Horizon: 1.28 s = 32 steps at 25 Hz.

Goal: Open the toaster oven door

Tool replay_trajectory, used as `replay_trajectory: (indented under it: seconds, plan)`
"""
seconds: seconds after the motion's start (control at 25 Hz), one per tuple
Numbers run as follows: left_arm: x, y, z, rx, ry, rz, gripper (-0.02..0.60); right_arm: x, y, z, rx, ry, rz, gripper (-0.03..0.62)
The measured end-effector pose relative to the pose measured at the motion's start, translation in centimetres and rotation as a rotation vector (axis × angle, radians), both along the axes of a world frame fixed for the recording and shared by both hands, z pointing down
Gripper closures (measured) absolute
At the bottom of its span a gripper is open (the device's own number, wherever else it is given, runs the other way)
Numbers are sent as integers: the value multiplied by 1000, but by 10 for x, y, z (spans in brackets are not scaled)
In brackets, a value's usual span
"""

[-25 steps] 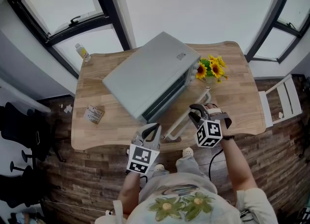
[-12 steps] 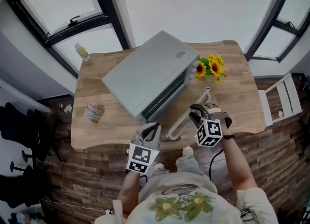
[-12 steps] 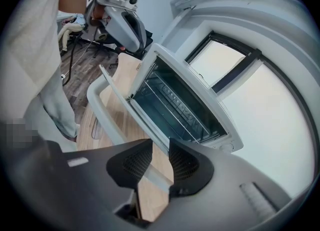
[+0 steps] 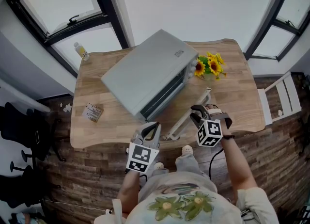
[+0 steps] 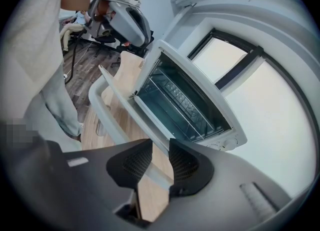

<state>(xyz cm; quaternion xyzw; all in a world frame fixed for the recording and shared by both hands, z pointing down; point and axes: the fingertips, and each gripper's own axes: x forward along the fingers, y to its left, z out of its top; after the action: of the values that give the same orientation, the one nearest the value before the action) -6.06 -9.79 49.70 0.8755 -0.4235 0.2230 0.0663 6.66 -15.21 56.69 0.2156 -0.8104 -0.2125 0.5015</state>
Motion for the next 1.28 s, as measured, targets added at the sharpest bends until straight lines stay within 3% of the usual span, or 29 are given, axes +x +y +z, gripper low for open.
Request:
replay_trajectory:
  seconds: [1.28]
  plan:
    - [7, 7, 4, -10, -3, -10, 577, 14, 14, 23, -42, 8, 29, 482]
